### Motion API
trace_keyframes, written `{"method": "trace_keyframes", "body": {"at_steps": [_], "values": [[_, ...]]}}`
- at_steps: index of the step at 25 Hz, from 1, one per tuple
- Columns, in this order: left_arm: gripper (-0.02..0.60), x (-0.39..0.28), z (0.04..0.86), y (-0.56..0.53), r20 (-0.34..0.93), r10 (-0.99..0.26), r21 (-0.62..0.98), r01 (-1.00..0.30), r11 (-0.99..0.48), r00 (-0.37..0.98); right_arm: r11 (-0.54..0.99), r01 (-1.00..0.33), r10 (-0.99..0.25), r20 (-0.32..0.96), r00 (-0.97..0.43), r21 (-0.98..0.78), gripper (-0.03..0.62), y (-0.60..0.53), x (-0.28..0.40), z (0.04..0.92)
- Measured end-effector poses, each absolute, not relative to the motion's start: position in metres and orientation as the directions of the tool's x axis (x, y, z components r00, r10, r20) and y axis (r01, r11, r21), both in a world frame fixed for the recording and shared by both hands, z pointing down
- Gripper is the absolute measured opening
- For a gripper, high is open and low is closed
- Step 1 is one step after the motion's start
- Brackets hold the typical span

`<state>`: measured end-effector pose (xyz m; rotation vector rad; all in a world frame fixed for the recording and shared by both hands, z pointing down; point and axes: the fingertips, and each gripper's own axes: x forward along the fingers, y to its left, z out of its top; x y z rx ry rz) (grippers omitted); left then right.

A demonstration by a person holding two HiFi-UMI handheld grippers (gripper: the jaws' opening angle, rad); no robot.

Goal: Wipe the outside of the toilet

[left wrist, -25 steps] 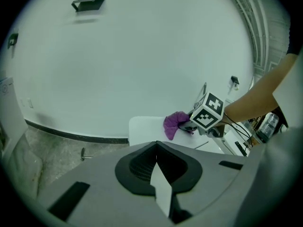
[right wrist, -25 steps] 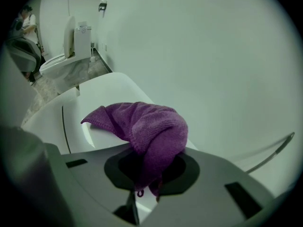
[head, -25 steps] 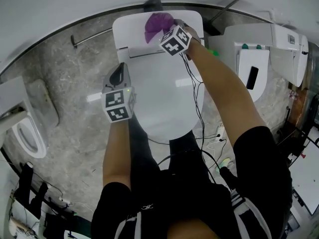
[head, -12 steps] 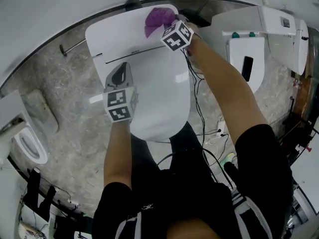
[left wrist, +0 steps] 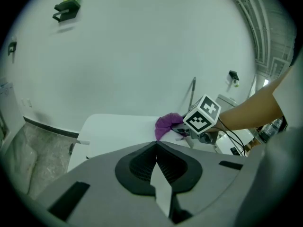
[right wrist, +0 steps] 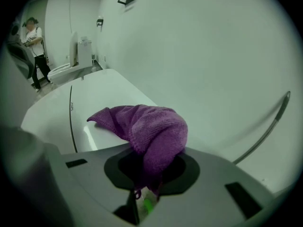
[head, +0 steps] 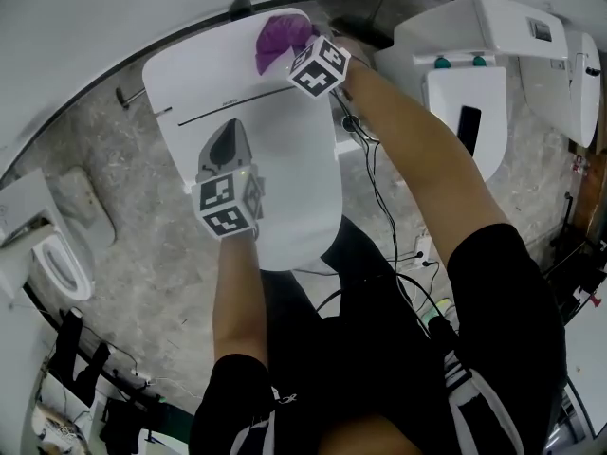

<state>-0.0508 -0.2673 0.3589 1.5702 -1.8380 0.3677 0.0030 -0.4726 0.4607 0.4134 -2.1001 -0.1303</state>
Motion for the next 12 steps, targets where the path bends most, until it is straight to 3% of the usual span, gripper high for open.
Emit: {"method": "trace_keyframes", "body": {"at_steps": [6,12], "values": [[0.009,-0.018,0.354,-0.267,0.684,-0.730,0.240,-0.942,0.234,-0.008,0.932,-0.334,-0.303,0.810,-0.502,0.142,0.064,-0.498,0.044,0.462],[0.009,0.008,0.368,-0.274,0.712,-0.697,0.236,-0.964,0.122,0.086,0.969,-0.206,-0.219,0.853,-0.474,0.134,0.064,-0.483,0.075,0.494]]}}
